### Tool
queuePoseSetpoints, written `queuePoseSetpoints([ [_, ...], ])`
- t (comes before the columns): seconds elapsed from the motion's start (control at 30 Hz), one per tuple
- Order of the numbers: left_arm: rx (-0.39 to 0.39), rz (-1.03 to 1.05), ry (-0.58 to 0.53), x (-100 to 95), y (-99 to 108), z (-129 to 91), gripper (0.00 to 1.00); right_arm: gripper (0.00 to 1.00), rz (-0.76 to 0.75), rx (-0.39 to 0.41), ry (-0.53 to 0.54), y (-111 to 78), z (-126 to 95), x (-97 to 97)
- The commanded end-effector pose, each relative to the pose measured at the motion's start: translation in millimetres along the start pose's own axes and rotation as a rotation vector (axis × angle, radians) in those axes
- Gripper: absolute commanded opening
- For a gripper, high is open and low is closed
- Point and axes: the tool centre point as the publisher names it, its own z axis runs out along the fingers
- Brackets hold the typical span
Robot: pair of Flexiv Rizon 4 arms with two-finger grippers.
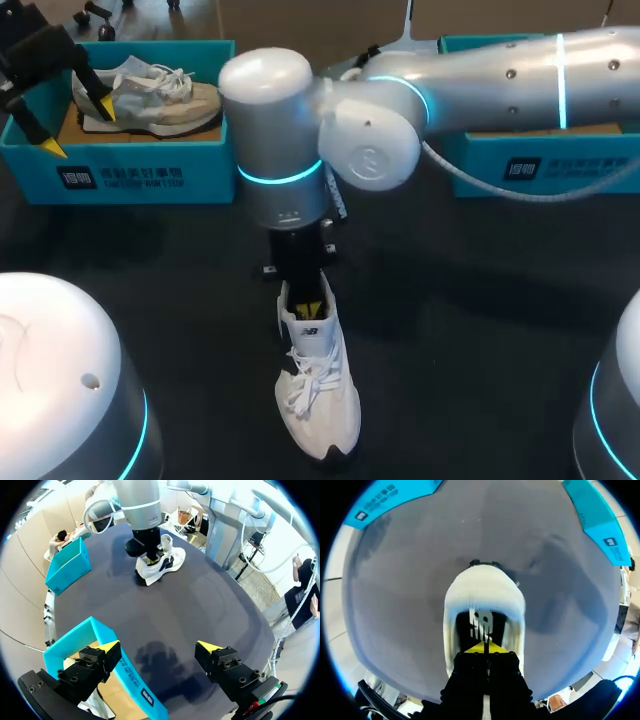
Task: Take the shoe out of the shoebox, open the shoe tongue, remove and reinsert the insole, then place the shoe into the shoebox
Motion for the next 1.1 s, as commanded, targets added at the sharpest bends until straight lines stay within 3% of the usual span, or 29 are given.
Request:
queuePoseSetpoints([
  [0.03, -0.002, 0.001, 0.001, 0.3, 0, 0, 1.0, 0.0, -0.012, -0.004, -0.004, -4.4, -8, -2.6],
  [0.17, -0.002, 0.001, 0.001, 0.3, 0, 0, 1.0, 0.02, -0.036, -0.009, 0.033, -9.5, -6, -7.1],
  [0.27, -0.002, 0.001, 0.001, 0.3, 0, 0, 1.0, 0.15, -0.045, -0.006, 0.058, -12.9, -4, -10.1],
  [0.43, -0.002, 0.001, 0.001, 0.3, 0, 0, 1.0, 0.23, -0.031, 0.013, 0.07, -20.2, 1, -13.7],
  [0.7, -0.002, 0.001, 0.001, 0.3, 0, 0, 1.0, 0.5, -0.016, 0.053, 0.057, -29.7, -3, -7.0],
  [0.73, -0.002, 0.001, 0.001, 0.3, 0, 0, 1.0, 0.73, -0.013, 0.057, 0.05, -30.8, -4, -5.3],
  [0.8, -0.002, 0.001, 0.001, 0.3, 0, 0, 1.0, 1.0, -0.007, 0.058, 0.039, -33.4, -6, -1.9],
  [1.1, -0.002, 0.001, 0.001, 0.3, 0, 0, 1.0, 1.0, 0.017, 0.04, 0.007, -42.4, -12, 6.5],
])
